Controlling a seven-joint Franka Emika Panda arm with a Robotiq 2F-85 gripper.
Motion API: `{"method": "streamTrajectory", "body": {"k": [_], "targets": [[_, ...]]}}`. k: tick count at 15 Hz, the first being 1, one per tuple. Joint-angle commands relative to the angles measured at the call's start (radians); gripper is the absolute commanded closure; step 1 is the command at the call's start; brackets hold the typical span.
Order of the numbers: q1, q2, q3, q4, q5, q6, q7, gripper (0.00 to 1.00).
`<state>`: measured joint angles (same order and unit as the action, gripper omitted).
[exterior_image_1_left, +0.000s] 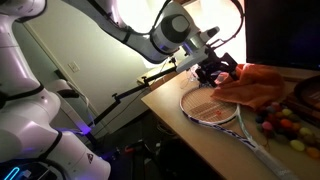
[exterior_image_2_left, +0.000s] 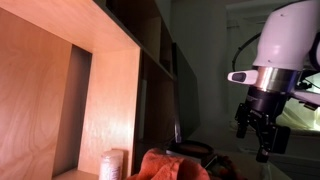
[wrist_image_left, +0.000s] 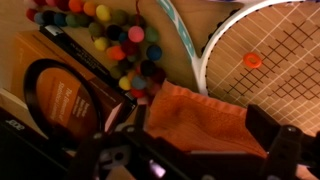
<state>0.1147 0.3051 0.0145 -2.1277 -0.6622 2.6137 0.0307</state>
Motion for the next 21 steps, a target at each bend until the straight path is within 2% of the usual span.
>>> {"method": "streamTrajectory", "body": {"k": [1, 9, 14, 18, 21], "targets": [[-0.016, 0.071, -0.008, 0.08, 0.058, 0.01, -0.033, 0.0], [-0.078, 0.141, -0.056, 0.095, 0.25, 0.094, -0.029, 0.0], [-0.086, 0.185, -0.095, 0.106, 0.307, 0.15, -0.006, 0.0], [-0.066, 0.208, -0.142, 0.118, 0.311, 0.23, 0.021, 0.0], [-0.058, 0.229, -0.143, 0.168, 0.32, 0.269, -0.006, 0.0]]}}
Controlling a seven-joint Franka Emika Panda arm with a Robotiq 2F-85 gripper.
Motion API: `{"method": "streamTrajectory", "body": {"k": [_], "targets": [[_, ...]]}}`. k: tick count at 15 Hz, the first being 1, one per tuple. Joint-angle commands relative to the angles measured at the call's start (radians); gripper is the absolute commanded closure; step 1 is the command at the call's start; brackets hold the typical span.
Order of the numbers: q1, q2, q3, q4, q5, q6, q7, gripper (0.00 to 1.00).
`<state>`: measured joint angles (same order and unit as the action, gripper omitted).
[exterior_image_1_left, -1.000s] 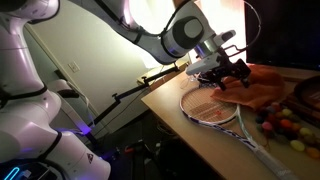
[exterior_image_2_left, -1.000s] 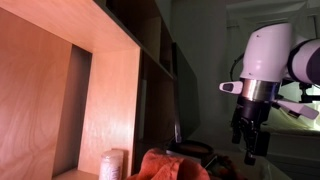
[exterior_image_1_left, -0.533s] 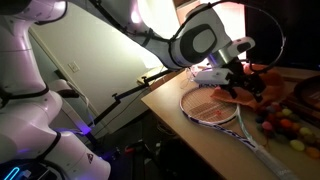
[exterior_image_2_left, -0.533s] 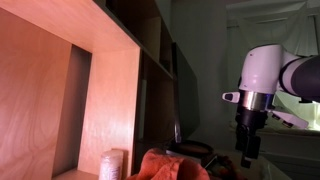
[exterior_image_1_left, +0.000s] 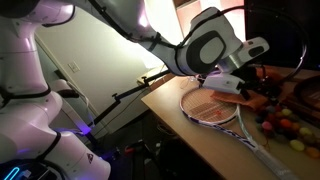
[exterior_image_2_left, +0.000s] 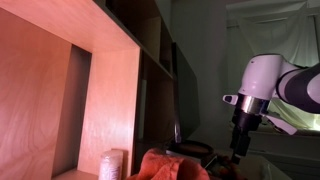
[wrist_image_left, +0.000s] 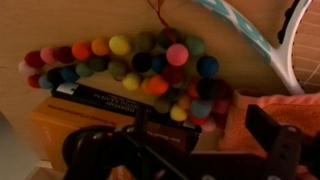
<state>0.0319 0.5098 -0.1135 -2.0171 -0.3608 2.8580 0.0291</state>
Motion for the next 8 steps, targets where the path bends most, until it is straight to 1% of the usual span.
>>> {"method": "streamTrajectory", "body": {"k": [1, 5, 6, 8], "targets": [[0.02, 0.032, -0.003, 0.076, 0.029, 0.027, -0.016, 0.0], [0.025, 0.041, 0.015, 0.103, 0.054, 0.031, -0.017, 0.0], [0.041, 0.036, 0.0, 0.103, 0.051, 0.008, -0.003, 0.0], [0.038, 0.033, 0.003, 0.092, 0.053, 0.011, -0.018, 0.0]]}}
